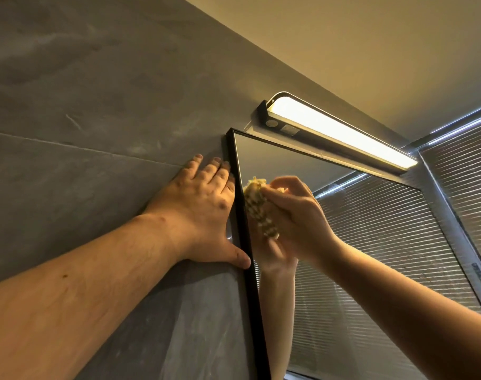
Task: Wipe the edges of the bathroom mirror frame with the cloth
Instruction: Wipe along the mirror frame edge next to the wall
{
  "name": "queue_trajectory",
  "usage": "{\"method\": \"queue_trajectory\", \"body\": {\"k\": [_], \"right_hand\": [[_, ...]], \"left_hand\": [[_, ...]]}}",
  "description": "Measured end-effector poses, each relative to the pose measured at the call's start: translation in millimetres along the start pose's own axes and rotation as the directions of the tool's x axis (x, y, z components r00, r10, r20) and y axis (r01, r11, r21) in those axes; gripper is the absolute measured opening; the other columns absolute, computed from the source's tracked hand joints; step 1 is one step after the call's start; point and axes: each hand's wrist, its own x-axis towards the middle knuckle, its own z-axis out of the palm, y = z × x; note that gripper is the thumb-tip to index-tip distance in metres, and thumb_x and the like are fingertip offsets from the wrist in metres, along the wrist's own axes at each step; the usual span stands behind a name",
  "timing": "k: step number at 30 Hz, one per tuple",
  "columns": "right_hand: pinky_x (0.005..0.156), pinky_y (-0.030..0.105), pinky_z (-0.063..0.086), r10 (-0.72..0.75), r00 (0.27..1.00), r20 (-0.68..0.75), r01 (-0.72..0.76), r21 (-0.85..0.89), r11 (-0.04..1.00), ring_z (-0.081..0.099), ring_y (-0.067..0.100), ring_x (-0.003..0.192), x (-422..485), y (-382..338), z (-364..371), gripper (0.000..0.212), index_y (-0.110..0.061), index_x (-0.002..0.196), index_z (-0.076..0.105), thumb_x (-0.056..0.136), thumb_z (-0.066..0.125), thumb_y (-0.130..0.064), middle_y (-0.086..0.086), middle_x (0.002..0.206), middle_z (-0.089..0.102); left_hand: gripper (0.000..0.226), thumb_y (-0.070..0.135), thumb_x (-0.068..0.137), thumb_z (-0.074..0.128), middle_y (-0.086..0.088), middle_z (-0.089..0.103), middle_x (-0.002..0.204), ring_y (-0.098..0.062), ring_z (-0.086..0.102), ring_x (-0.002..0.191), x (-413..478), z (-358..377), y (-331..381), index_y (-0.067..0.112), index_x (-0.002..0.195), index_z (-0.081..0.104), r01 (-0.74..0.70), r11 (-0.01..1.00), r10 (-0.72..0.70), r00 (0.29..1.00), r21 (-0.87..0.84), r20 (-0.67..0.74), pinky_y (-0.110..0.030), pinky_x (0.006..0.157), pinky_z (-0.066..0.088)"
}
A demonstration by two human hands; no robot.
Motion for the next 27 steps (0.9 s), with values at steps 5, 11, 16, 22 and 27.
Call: {"method": "queue_trajectory", "body": {"k": [5,11,16,22,27], "right_hand": [[0.089,0.026,0.047,0.116,0.991,-0.062,-0.118,-0.031,0.993,0.054,0.019,0.105,58.5,12.6,14.5,0.024,-0.011,0.114,0.073,0.094,0.061,-0.018,-0.003,0.108,0.053],[0.101,0.033,0.047,0.307,0.946,-0.106,-0.3,0.081,0.951,0.05,0.012,0.11,92.1,27.9,15.3,0.025,-0.015,0.119,0.07,0.097,0.062,-0.023,-0.007,0.111,0.053],[0.097,0.037,0.047,0.216,0.976,-0.032,-0.215,0.04,0.976,0.05,0.015,0.109,71.5,8.8,9.9,0.025,-0.014,0.119,0.07,0.097,0.06,-0.019,-0.006,0.11,0.052],[0.085,0.044,0.051,0.018,0.998,0.054,-0.024,0.117,0.993,0.057,0.026,0.108,-10.8,-12.8,0.8,0.025,-0.032,0.118,0.064,0.095,0.057,-0.039,-0.005,0.115,0.053],[0.083,0.042,0.051,-0.095,0.993,0.064,0.089,0.086,0.992,0.058,0.022,0.105,-66.7,-23.8,-14.4,0.028,-0.031,0.122,0.063,0.1,0.049,-0.041,-0.005,0.118,0.055]], "left_hand": [[0.142,0.102,0.053,0.025,-0.011,-0.009,0.163,-0.026,-0.013,0.15,-0.5,2.4,-1.7,0.007,0.152,-0.01,-0.016,1.0,0.016,1.0,0.0,-0.026,-0.05,0.121,-0.003],[0.143,0.103,0.052,0.023,-0.012,-0.007,0.163,-0.026,-0.011,0.15,0.0,3.5,-1.5,0.006,0.153,-0.007,-0.014,1.0,0.014,0.999,0.013,-0.036,-0.05,0.121,-0.003],[0.143,0.103,0.053,0.022,-0.012,-0.007,0.163,-0.027,-0.011,0.15,0.2,4.8,-1.7,0.005,0.153,-0.007,-0.019,1.0,0.02,0.999,0.015,-0.048,-0.05,0.121,-0.003],[0.142,0.103,0.053,0.027,-0.013,-0.006,0.163,-0.028,-0.012,0.15,-0.3,1.8,-1.9,0.007,0.154,-0.004,-0.013,1.0,0.013,1.0,-0.008,-0.011,-0.05,0.121,-0.004],[0.144,0.104,0.051,0.026,-0.013,-0.002,0.163,-0.027,-0.008,0.15,0.0,0.7,-0.4,0.006,0.154,0.001,-0.01,1.0,0.01,1.0,0.004,-0.022,-0.049,0.121,-0.002]]}}
